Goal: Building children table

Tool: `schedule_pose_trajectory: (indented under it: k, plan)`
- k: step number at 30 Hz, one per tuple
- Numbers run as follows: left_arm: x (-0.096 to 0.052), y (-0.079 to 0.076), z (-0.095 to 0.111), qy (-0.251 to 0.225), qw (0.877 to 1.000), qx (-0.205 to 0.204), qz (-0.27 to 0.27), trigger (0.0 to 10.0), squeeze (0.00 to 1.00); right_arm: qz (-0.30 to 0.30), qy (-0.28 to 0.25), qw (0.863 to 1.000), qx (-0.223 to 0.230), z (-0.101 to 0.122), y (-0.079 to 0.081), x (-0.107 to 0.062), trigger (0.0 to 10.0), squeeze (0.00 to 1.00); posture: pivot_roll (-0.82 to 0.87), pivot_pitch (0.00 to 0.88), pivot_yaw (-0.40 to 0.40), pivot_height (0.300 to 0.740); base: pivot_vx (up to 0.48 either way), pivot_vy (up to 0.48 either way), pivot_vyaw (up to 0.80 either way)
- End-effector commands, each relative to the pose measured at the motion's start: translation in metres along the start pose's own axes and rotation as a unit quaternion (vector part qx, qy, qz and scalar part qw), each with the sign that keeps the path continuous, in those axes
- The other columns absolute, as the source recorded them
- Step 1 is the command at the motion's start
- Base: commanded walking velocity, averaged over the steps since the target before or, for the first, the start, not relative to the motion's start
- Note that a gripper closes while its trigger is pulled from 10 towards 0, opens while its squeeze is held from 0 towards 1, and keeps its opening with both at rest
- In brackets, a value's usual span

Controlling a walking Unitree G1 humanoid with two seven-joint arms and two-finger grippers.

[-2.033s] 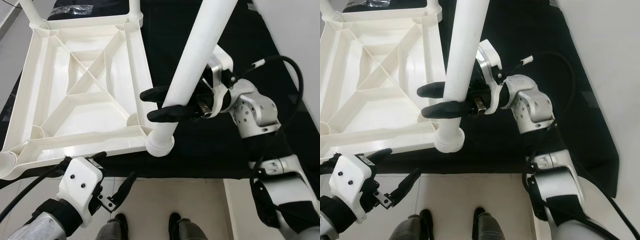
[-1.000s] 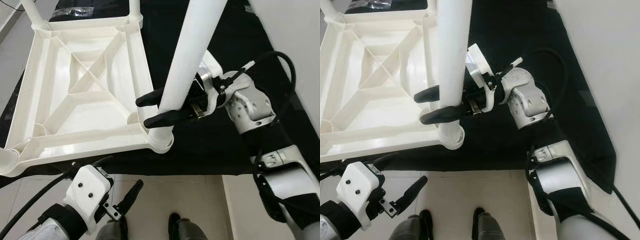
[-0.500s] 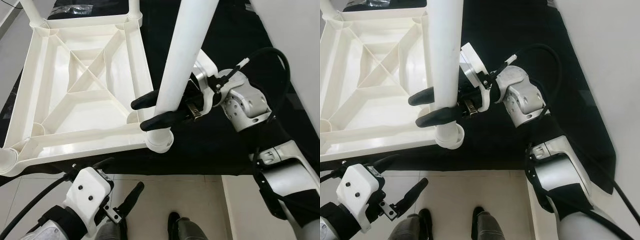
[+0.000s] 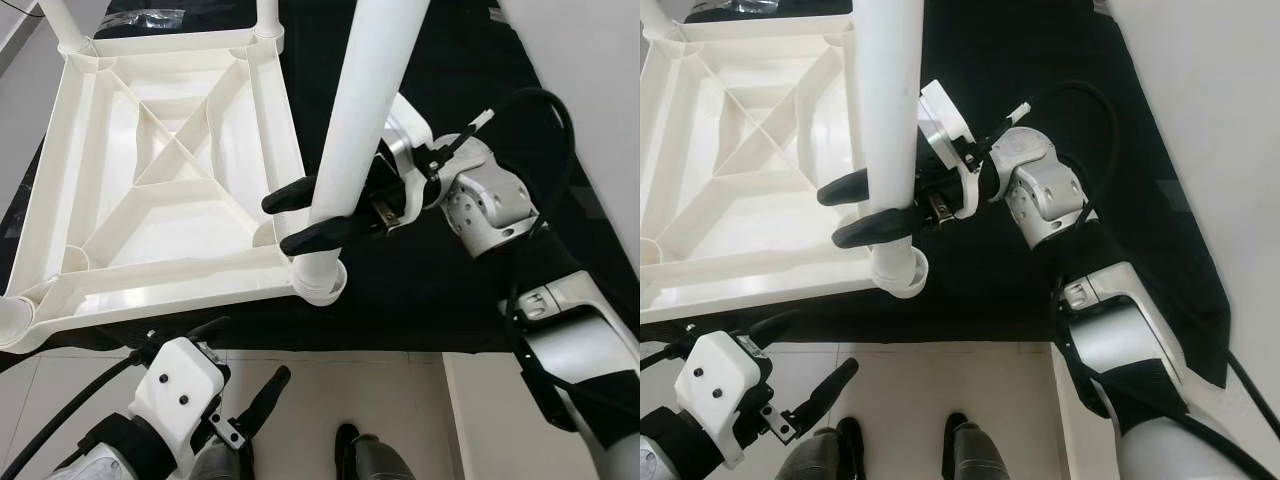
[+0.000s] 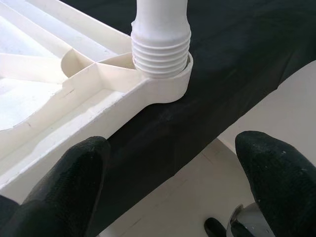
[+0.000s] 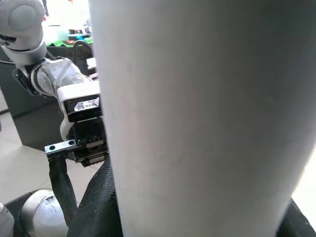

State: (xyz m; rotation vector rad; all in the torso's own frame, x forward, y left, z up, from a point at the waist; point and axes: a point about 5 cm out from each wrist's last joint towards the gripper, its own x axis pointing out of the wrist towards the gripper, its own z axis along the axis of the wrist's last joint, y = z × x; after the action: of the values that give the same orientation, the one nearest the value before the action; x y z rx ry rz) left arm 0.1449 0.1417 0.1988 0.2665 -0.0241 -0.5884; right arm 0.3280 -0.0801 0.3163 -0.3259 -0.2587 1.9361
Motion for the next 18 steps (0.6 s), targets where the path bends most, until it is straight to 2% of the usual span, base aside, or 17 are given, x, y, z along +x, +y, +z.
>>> schedule_pose_trajectory:
  k: [1, 9, 10, 11, 12, 18]
  plan:
    - [-0.0022, -0.0043, 0.0012, -0.001, 1.000, 0.001, -0.011, 10.0, 0.00, 0.006, 0.032, 0.999, 0.043, -0.0219, 0.0043, 0.0007, 0.0, 0.00, 0.07, 0.373, -0.087, 0.740, 0.000, 0.000, 0.00]
    - [-0.0023, -0.0042, 0.0011, 0.000, 1.000, 0.002, -0.010, 10.0, 0.00, -0.002, 0.036, 0.998, 0.043, -0.0216, 0.0028, -0.0041, 0.0, 0.00, 0.07, 0.375, -0.086, 0.740, 0.000, 0.000, 0.00]
    - [-0.0024, -0.0042, 0.0010, 0.000, 1.000, 0.002, -0.010, 10.0, 0.00, -0.003, 0.037, 0.998, 0.042, -0.0217, 0.0026, -0.0047, 0.5, 0.00, 0.07, 0.375, -0.086, 0.740, 0.000, 0.000, 0.00]
    - [-0.0024, -0.0042, 0.0010, 0.000, 1.000, 0.002, -0.010, 10.0, 0.00, -0.002, 0.037, 0.998, 0.042, -0.0222, 0.0033, -0.0048, 8.6, 0.00, 0.07, 0.375, -0.086, 0.740, 0.000, 0.000, 0.00]
    - [-0.0024, -0.0042, 0.0011, 0.000, 1.000, 0.002, -0.010, 10.0, 0.00, 0.001, 0.038, 0.998, 0.042, -0.0224, 0.0042, -0.0045, 10.0, 0.00, 0.07, 0.378, -0.085, 0.740, 0.000, 0.000, 0.00]
    - [-0.0025, -0.0040, 0.0013, -0.001, 1.000, 0.002, -0.010, 10.0, 0.00, 0.017, 0.051, 0.998, 0.046, -0.0251, 0.0089, -0.0018, 10.0, 0.00, 0.07, 0.379, -0.086, 0.740, 0.000, 0.000, 0.00]
